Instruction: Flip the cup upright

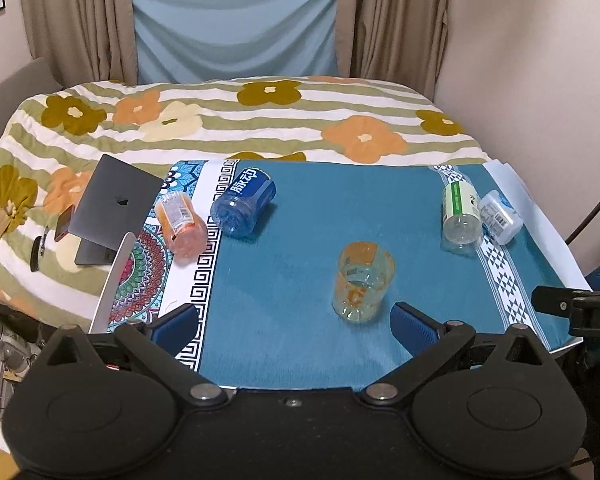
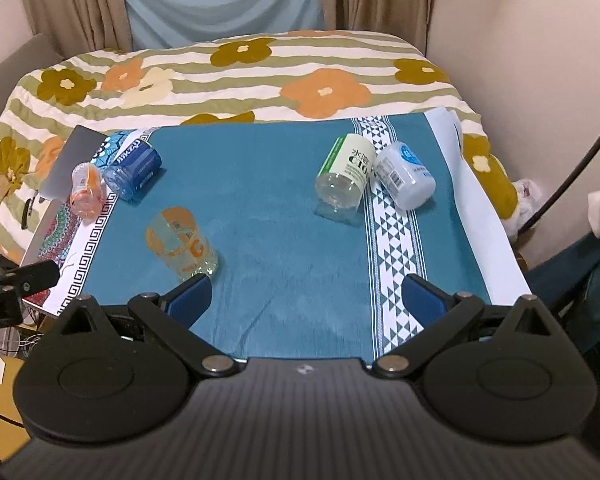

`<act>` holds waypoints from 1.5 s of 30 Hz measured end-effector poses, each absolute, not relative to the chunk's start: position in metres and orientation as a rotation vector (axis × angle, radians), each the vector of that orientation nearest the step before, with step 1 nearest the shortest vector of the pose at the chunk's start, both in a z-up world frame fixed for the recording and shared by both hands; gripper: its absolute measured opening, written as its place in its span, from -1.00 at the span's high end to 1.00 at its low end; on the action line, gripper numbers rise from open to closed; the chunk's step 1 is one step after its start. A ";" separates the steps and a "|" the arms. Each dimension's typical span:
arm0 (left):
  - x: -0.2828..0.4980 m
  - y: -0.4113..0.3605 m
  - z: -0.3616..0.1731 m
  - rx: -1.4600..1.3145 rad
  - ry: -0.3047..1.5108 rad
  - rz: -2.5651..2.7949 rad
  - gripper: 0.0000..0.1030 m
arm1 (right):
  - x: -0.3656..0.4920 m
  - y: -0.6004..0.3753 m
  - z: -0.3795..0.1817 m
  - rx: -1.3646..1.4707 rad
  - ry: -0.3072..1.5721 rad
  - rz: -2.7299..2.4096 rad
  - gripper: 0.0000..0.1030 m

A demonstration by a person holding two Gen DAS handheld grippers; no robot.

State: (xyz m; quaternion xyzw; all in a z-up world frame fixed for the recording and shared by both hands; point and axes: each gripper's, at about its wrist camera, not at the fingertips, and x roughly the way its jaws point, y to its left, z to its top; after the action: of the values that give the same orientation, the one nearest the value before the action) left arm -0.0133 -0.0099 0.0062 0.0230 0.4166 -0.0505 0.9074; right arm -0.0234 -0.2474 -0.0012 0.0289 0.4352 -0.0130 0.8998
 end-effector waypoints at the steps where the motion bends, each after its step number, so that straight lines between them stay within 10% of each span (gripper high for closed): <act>1: -0.014 -0.010 0.006 0.052 0.859 -0.104 -1.00 | -0.025 -0.247 -0.002 0.059 0.901 -0.030 -1.00; 45: -0.017 -0.012 0.011 0.080 0.838 -0.105 -1.00 | -0.033 -0.241 0.005 0.066 0.876 -0.048 -1.00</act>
State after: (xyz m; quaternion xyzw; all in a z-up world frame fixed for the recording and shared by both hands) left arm -0.0168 -0.0123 0.0111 0.0389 0.4067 -0.0509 0.9113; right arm -0.0332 -0.2405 0.0046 0.0317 0.4240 -0.0233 0.9048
